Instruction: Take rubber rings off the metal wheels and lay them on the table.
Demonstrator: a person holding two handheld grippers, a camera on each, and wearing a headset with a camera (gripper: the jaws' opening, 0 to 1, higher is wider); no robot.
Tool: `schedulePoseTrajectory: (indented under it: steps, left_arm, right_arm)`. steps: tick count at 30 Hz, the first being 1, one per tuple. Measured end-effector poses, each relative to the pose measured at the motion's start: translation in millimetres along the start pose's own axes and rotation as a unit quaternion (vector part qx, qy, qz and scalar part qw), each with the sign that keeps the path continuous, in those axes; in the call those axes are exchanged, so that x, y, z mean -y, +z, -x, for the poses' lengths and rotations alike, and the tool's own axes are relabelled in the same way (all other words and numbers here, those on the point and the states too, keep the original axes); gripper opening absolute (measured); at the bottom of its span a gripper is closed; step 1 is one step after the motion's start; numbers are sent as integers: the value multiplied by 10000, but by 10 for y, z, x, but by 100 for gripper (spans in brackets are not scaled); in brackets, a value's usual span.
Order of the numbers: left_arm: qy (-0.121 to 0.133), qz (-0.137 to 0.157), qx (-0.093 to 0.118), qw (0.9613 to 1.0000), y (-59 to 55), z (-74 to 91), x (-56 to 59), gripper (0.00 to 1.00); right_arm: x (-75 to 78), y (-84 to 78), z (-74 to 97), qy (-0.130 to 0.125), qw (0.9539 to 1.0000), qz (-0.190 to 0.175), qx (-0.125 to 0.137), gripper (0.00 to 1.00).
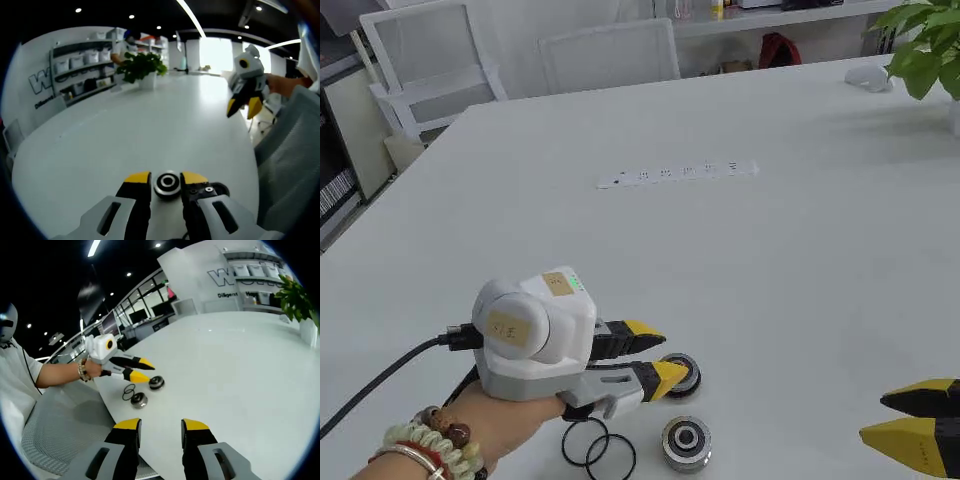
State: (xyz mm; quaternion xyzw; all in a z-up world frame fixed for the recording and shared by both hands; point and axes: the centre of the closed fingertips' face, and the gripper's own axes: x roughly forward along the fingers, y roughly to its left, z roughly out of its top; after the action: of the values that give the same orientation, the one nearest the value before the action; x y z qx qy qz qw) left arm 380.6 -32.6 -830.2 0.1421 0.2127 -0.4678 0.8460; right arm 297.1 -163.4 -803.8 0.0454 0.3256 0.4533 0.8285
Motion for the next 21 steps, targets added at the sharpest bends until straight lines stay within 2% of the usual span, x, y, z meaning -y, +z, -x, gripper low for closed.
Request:
schedulePoseTrajectory:
  steps: [5,8,11,18,21]
  left_arm:
    - [40,-50,-150,9999,-79,-29,4,21]
    - [-20,73,-118,9999,-94,-47,13,20]
    - [-36,32,-170,9998,-122,-64,17,19]
    - [-73,222,-196,9995,-151,-78,11,15]
    - [-85,123,-250,9996,-156,-86,30,15]
  right_arm:
    - [-4,47,-40,42,10000,68,-29,30]
    - [-12,88,-77,78,9999,108,-31,29]
    - [-23,108,-123,119,9998,131,-53,29]
    - [-34,142,-269,240,9992,253,-198,29]
    - [-12,154,-374,289,9990,251,-232,29]
